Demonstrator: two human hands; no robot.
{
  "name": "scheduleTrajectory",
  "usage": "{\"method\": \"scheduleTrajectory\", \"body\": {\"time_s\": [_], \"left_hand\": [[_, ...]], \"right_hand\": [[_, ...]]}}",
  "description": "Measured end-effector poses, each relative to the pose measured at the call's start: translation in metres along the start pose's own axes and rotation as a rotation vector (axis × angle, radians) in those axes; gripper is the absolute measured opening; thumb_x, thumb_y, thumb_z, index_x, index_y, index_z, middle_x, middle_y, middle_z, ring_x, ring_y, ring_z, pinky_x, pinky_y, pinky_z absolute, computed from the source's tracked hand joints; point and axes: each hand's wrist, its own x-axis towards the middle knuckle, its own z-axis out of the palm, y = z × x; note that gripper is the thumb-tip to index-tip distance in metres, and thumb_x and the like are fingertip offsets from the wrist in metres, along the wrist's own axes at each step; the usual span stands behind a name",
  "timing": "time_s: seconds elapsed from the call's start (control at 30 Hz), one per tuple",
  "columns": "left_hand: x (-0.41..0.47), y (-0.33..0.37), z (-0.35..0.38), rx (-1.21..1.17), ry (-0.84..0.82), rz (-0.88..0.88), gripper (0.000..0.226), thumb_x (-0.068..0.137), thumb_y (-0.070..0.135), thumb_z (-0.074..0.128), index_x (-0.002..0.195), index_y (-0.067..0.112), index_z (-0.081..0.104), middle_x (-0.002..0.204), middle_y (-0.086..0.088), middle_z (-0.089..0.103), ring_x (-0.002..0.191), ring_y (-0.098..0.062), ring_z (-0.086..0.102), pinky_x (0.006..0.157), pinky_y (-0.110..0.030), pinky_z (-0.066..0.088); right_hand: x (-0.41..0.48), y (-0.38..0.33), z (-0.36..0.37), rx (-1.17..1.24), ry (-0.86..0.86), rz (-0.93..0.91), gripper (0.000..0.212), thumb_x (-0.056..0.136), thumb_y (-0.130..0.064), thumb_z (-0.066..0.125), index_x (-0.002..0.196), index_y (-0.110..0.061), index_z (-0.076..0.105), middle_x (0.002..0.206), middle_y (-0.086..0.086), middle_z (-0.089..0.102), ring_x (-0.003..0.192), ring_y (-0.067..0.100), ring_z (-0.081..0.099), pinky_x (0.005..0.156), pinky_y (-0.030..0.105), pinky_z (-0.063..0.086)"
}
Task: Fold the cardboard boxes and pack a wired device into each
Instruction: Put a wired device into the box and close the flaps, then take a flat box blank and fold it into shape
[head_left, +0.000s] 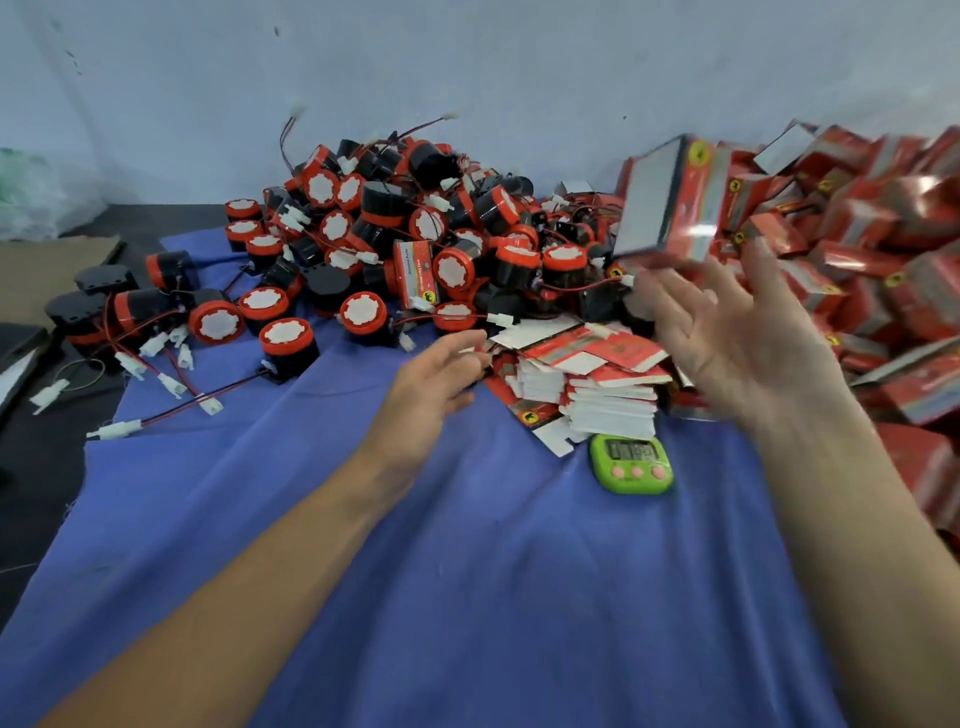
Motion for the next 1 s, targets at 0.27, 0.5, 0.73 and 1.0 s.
{"method": "scheduleTrajectory", "body": {"time_s": [0.27, 0.5, 0.73, 1.0], "left_hand": [[0.001, -0.018, 0.009, 0.088, 0.096, -0.068, 0.022, 0.088, 0.026, 0.067, 0.106, 0.032, 0.078, 0.104, 0.002, 0.079, 0.104, -0.02, 0.07, 0.101, -0.039, 0.054], [-0.003, -0.023, 0.007, 0.227, 0.06, -0.036, 0.034, 0.097, 0.004, 0.064, 0.099, 0.034, 0.079, 0.097, 0.018, 0.079, 0.098, 0.004, 0.07, 0.09, -0.021, 0.052], [-0.002, -0.025, 0.003, 0.186, 0.104, -0.025, 0.033, 0.096, 0.005, 0.063, 0.101, 0.033, 0.08, 0.095, 0.017, 0.079, 0.092, 0.005, 0.07, 0.08, -0.016, 0.049], [-0.002, -0.026, 0.002, 0.159, 0.122, -0.008, 0.031, 0.094, 0.011, 0.066, 0.096, 0.039, 0.079, 0.097, 0.018, 0.078, 0.097, 0.004, 0.07, 0.088, -0.023, 0.052]], "right_hand": [[0.016, 0.031, 0.022, -1.073, 0.124, -0.231, 0.04, 0.09, -0.023, 0.072, 0.129, -0.029, 0.068, 0.115, -0.006, 0.073, 0.104, 0.014, 0.072, 0.088, 0.031, 0.059], [0.031, 0.096, 0.041, -2.118, 0.116, -0.217, 0.021, 0.096, -0.038, 0.056, 0.104, -0.019, 0.062, 0.107, 0.007, 0.07, 0.101, 0.032, 0.06, 0.072, 0.037, 0.033], [0.006, 0.069, 0.049, -1.764, 0.154, -0.237, 0.021, 0.095, -0.031, 0.059, 0.104, -0.035, 0.078, 0.101, 0.0, 0.075, 0.092, 0.031, 0.066, 0.071, 0.036, 0.053], [-0.002, 0.068, 0.05, -1.655, 0.424, -0.386, 0.018, 0.087, -0.024, 0.073, 0.075, -0.038, 0.072, 0.079, -0.006, 0.074, 0.083, 0.027, 0.067, 0.072, 0.038, 0.056]]}}
